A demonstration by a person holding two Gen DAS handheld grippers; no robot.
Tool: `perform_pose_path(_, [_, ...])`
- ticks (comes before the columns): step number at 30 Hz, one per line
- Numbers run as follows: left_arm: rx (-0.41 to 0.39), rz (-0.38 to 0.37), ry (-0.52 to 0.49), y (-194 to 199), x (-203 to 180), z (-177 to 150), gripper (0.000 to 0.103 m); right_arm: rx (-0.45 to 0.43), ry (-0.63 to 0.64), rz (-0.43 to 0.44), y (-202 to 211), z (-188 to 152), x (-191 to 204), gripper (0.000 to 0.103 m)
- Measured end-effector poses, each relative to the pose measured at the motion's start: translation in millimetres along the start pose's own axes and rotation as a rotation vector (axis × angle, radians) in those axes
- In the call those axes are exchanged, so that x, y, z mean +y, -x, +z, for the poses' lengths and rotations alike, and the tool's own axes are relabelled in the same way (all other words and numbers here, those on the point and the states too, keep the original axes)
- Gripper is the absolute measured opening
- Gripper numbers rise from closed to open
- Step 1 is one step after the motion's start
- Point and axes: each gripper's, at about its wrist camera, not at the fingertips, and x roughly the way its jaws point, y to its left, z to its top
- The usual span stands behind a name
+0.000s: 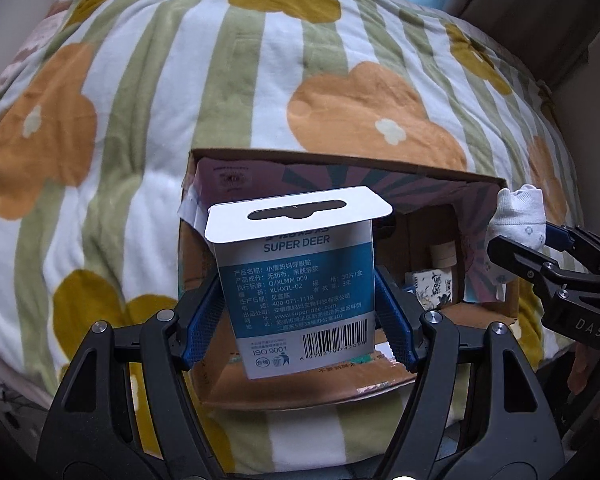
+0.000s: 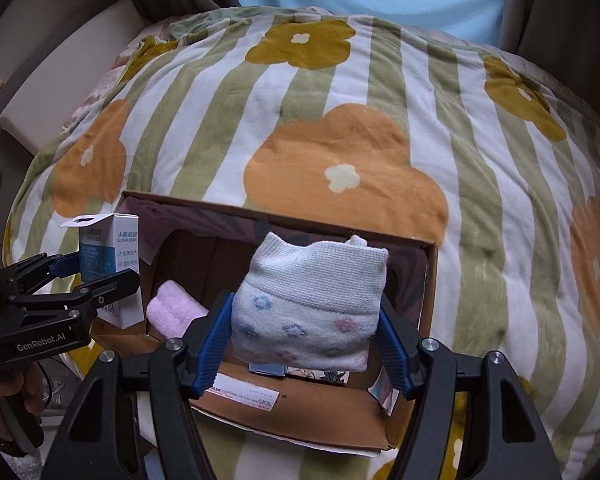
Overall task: Organize objects
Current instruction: 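Carry box and sock bundle into the cardboard box and release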
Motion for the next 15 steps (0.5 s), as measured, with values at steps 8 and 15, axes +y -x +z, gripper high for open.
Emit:
perform_pose_path(8, [0.007, 0.011, 0.007, -7.8, 3.3, -0.1, 0.068, 0.008, 0.003, 0.008, -10.9, -1.0, 6.2, 0.063])
perform_pose_path(15, [-0.030, 0.072, -0.052, -4.9, -4.3, 5.9, 0.103, -0.025, -0.035, -0.016, -10.7, 4.9, 2.7, 0.070])
